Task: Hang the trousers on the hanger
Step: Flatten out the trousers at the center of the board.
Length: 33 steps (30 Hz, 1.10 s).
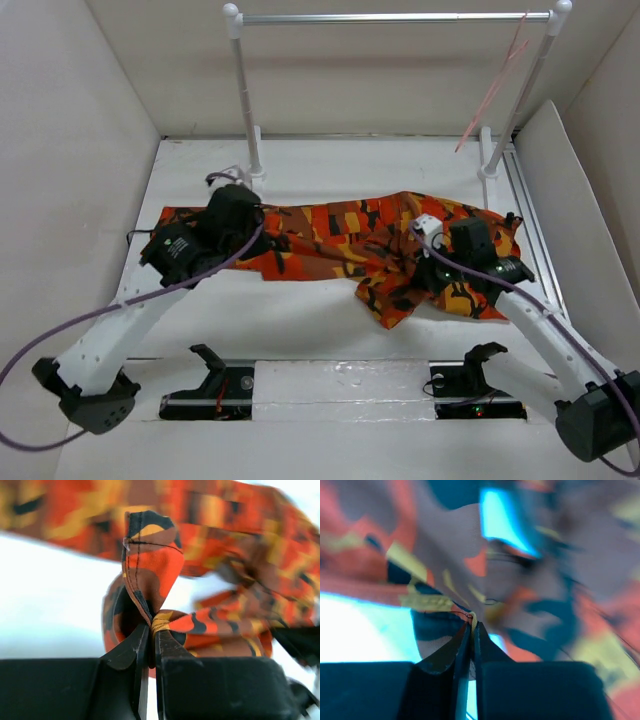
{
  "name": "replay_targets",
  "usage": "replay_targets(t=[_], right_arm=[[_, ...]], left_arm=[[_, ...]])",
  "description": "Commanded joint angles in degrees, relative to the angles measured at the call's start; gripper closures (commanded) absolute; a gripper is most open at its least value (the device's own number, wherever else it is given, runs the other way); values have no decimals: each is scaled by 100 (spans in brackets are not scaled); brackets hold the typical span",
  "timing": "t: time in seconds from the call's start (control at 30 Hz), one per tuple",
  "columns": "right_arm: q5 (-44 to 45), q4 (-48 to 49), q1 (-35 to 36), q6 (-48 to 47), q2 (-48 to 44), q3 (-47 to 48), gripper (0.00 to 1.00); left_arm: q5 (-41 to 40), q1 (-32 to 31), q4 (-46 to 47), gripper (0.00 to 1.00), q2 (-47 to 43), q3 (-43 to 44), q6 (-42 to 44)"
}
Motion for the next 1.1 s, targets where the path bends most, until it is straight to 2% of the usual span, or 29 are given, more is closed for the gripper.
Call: replay_targets(t=[0.0, 0.03, 0.1, 0.13, 0.2, 0.23, 0.27, 0.3, 0.33, 0.4, 0.43, 0.47, 0.5, 0.53, 0.57, 0.67, 0.7, 0.73, 0.83, 0.97, 1.07], right_arm=[[-581, -427, 837, -266, 134, 232, 89], [-957, -374, 1050, -283, 231, 276, 80], [-1180, -513, 1611, -501, 677, 653, 72], [-1128, -706, 1754, -581, 828, 863, 62], [-796, -900, 1852, -713, 1013, 1444, 49], [-428, -944, 1739, -757, 1022, 1585, 37], [-337, -936, 1573, -784, 1005, 1699, 34], [-258, -936, 1345, -810, 979, 1918, 31], [-214, -884, 768, -837, 926, 2007, 28], [-196, -761, 98, -785, 900, 2087, 28], [-109, -499, -245, -732, 891, 2035, 28], [-38, -297, -901, -627, 830, 1939, 29], [32, -103, -1229, -382, 812, 1807, 30], [33, 351, -1546, -258, 803, 1536, 37], [-20, 582, -2150, -144, 829, 1394, 39], [32, 1277, -2944, 296, 1004, 1103, 44], [137, 1444, -3390, 427, 1153, 1068, 45], [277, 1681, -3630, 472, 1250, 1050, 43], [385, 1797, -4483, 587, 1830, 1321, 31], [-132, 1981, -5283, 710, 2760, 1927, 22], [-432, 2333, -5372, 745, 3200, 1973, 20]], left_arm=[[-115, 1039, -1174, 100, -466, -293, 181], [-359, 1287, -1174, 100, -667, -267, 207], [-632, 1997, -1139, 100, -774, -101, 347], [-938, 2176, -1104, 100, -783, 83, 435], [-1239, 2492, -1051, 100, -714, 234, 611], [-1545, 2494, -1060, 100, -670, 260, 612], [-1713, 2494, -1095, 100, -600, 287, 542], [-1863, 2494, -1104, 95, -582, 296, 454], [-2134, 2494, -1095, 77, -616, 244, 340], [-2356, 2494, -868, 52, -774, 199, 234], [-2409, 2494, -727, 33, -862, 164, 199], [-2374, 2494, -561, 30, -915, 129, 233], [-2270, 2494, -80, 30, -994, 85, 303], [-2025, 2494, 98, 30, -1073, 7, 382], [-1892, 2494, 257, 30, -1065, 6, 418], [-1488, 2494, 732, 31, -889, -46, 654], [-1295, 2494, 1168, 30, -785, -134, 830], [-762, 2494, 1312, 31, -688, -370, 927], [66, 2346, 1839, 31, -292, -923, 1016], [-44, 2081, 2646, 28, 121, -1679, 989], [-98, 2142, 3008, 27, 314, -1901, 1051]])
